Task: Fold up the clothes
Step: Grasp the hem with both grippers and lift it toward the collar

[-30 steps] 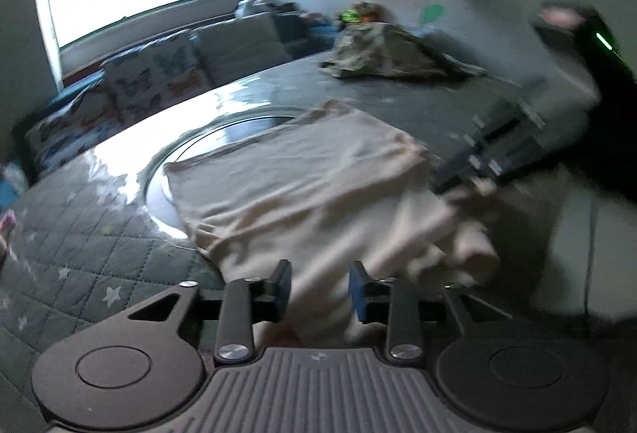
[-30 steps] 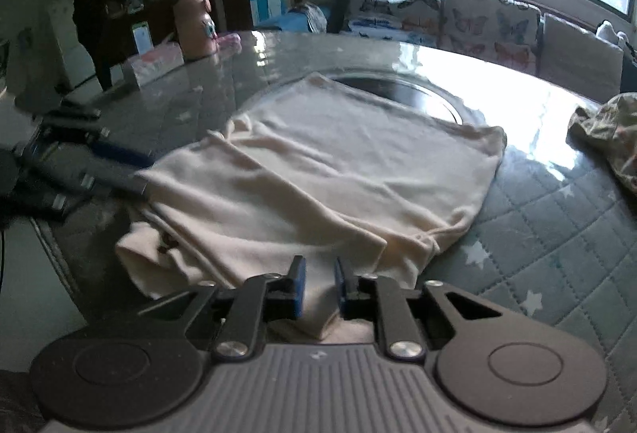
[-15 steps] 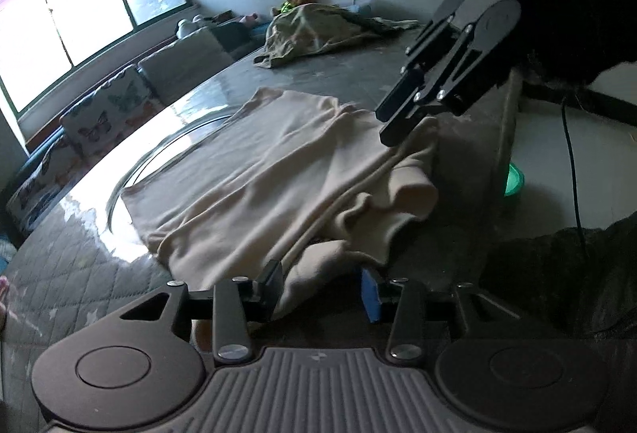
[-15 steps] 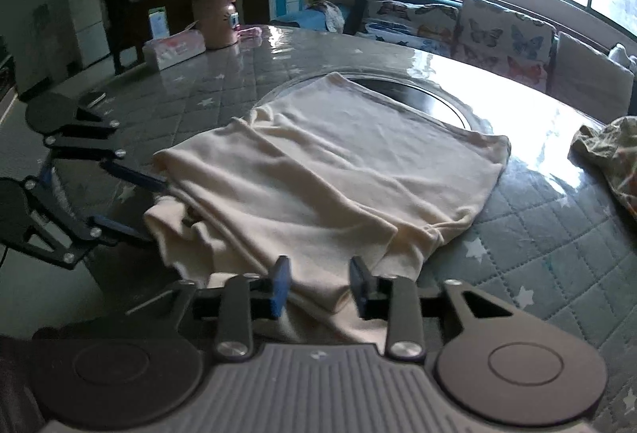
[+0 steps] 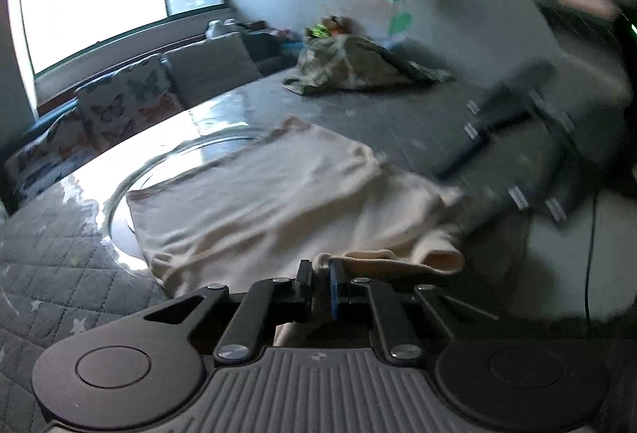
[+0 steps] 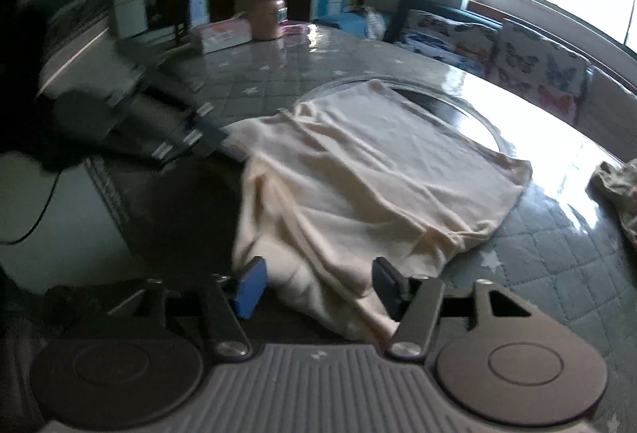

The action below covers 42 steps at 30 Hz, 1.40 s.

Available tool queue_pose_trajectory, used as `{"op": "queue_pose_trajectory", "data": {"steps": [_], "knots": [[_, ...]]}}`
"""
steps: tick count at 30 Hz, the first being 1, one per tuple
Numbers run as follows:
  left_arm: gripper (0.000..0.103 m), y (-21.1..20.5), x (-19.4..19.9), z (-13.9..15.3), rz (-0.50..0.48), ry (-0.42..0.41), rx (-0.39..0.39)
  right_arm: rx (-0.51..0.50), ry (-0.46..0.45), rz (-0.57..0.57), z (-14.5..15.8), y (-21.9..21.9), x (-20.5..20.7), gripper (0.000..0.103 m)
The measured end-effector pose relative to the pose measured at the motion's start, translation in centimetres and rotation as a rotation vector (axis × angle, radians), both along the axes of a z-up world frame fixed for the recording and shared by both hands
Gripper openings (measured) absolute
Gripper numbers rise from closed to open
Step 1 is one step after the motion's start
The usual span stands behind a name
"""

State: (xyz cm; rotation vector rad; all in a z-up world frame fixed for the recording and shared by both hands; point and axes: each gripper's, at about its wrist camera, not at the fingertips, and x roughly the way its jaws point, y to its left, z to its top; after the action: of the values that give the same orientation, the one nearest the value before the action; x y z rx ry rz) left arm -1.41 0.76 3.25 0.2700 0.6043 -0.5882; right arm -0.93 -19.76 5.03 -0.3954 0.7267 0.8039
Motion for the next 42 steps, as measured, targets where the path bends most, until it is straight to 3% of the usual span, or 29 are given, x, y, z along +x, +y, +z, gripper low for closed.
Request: {"op": "queue_pose_trajectory", "data": {"steps": [7,9,13,15,17,22,28,34,38,42], "knots": [[0.009,0.6,3.4,0.4,0.053,0.068,-0.072,-0.040,-0.070,0.040,-1.2,2.0,0.4,0.062],[0.009,0.8,4.1,0.4,0.063,0.087,-0.088,-0.051,-0.087,0.048,-1.5,2.6,0.5,0.058],[0.013,1.4,3.4,0.1,0.061,0.095,-0.098,-0.032,-0.037,0.025,-2.0,2.6,1.9,0.023],[0.014,1.7,2.4,0.2,0.049,0.083,-0.093,-0.004,-0.009,-0.003,-1.9,2.2,2.5,0.020],[0.027,2.1,1.3,0.3,0.036,0.068,-0.085,0.024,0.012,-0.022,-1.6,1.7,2.9,0.016],[0.048,2.4,-1.6,0.2,0.014,0.012,-0.021,0.062,0.037,-0.048,-1.0,1.1,3.2,0.014],[0.056,1.9,-3.2,-1.0,-0.009,-0.046,0.063,0.096,0.044,-0.068,-0.2,1.0,3.3,0.013],[0.055,1.2,-2.6,-2.4,0.014,-0.098,0.171,0.118,0.025,-0.087,0.3,0.8,3.1,0.012],[0.027,1.1,-2.0,-2.9,0.024,-0.106,0.205,0.131,0.009,-0.095,0.6,0.7,2.8,0.012],[0.015,1.6,-2.4,-2.4,0.031,-0.109,0.188,0.148,-0.010,-0.094,1.1,0.4,2.1,0.011]]}}
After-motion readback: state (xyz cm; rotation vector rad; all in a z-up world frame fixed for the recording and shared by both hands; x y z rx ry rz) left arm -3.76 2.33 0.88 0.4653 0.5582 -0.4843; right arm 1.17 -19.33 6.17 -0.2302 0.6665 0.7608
